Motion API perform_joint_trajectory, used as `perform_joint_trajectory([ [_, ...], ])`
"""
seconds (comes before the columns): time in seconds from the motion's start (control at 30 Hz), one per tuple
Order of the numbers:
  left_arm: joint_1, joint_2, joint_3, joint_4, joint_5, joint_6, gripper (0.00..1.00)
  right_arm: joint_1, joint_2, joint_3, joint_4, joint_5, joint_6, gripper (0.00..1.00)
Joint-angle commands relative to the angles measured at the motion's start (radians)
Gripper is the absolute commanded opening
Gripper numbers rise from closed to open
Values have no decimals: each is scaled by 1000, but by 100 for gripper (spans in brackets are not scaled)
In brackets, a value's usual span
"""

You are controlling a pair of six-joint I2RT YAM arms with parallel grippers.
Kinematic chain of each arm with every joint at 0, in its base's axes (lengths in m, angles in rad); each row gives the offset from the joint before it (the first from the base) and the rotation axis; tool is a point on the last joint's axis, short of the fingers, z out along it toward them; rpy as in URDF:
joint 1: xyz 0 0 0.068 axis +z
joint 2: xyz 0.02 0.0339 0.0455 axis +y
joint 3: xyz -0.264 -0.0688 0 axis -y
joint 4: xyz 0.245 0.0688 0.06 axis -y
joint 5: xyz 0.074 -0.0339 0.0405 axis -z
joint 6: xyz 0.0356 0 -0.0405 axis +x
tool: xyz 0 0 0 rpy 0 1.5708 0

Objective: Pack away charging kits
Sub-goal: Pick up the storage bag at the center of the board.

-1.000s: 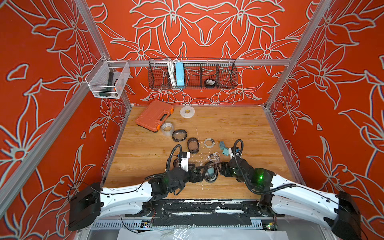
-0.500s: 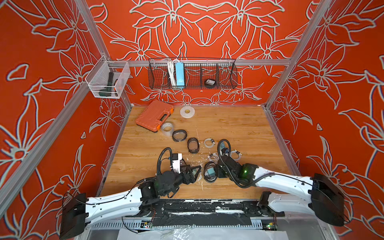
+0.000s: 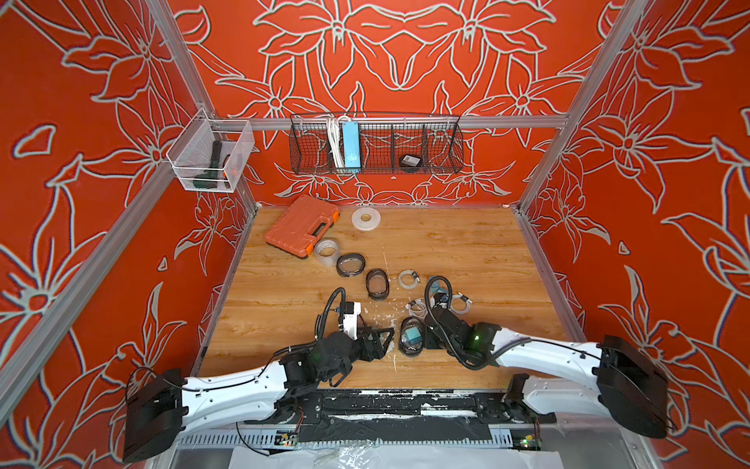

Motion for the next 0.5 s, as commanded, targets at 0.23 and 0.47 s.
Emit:
perform_joint_trajectory([
  [0.23,50,167,72,82,143,-7,89,5,47,-37,60,2,30,22],
  [0.47,71,312,138,93,224,-12,80,4,71,-39,55,29,46,13],
])
